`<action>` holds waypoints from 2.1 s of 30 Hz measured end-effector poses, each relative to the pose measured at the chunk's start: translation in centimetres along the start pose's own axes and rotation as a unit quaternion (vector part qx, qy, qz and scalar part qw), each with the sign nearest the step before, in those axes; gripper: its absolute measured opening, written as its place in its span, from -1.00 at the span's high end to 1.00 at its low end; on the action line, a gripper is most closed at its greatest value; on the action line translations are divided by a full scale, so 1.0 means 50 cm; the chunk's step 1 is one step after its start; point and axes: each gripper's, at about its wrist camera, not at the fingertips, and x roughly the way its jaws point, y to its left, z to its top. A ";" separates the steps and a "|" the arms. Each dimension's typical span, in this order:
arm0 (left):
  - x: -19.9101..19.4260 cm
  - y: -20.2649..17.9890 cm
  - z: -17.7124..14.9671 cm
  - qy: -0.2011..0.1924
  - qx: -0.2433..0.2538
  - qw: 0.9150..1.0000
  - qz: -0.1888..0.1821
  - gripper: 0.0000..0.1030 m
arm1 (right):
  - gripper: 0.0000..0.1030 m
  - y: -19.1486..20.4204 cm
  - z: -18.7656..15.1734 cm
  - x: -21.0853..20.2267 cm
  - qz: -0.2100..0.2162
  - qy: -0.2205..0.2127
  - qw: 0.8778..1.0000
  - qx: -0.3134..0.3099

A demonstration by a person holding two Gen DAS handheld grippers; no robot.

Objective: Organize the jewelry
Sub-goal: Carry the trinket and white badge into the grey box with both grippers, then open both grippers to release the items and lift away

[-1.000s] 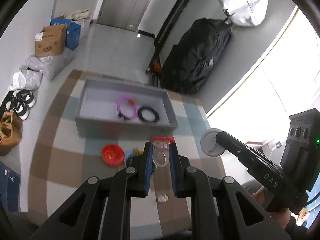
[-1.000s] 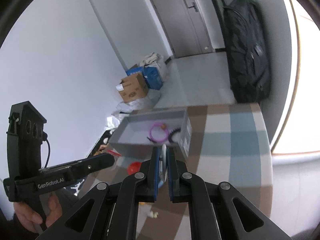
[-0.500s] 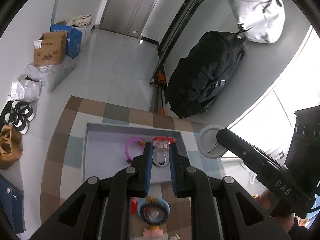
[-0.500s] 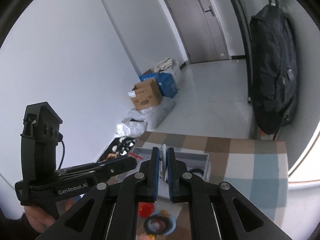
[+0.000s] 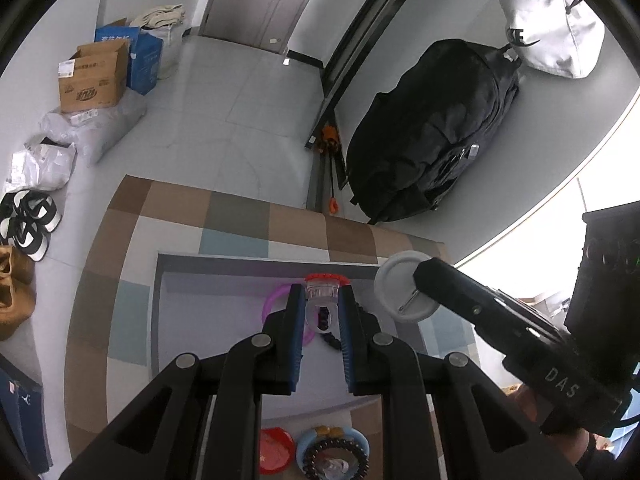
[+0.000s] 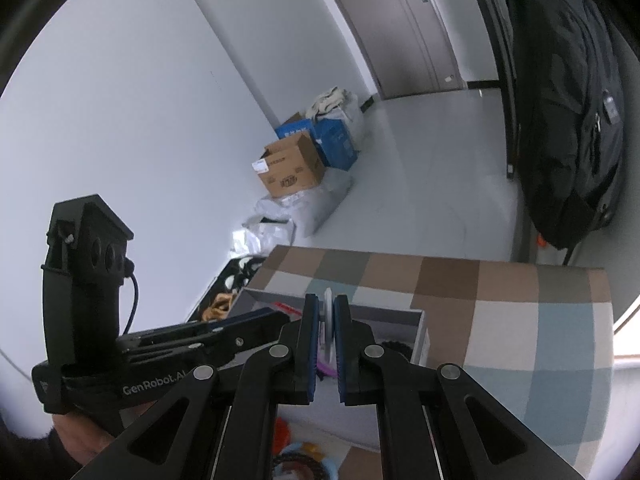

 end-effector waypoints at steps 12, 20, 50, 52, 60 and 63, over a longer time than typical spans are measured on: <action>0.029 0.008 -0.001 0.021 -0.013 1.000 -0.008 0.77 | 0.87 -0.015 -0.001 0.021 -0.005 0.017 1.000 0.001; 0.030 0.027 0.008 0.015 -0.046 0.998 -0.030 0.76 | 0.81 -0.030 -0.001 0.033 0.000 0.025 1.000 0.018; -0.066 0.008 -0.059 -0.038 -0.038 0.998 0.028 -0.21 | -0.90 0.020 -0.097 -0.077 -0.052 -0.052 0.997 -0.024; -0.075 0.003 -0.073 -0.042 -0.035 0.998 0.040 -0.21 | -0.91 0.027 -0.110 -0.091 -0.054 -0.054 0.997 -0.026; -0.098 -0.017 -0.135 -0.056 -0.023 0.996 0.072 -0.53 | -1.00 0.047 -0.155 -0.146 -0.072 -0.070 0.995 -0.024; -0.097 -0.023 -0.157 -0.052 -0.010 0.994 0.091 -0.53 | -1.00 0.049 -0.170 -0.156 -0.081 -0.065 0.994 -0.025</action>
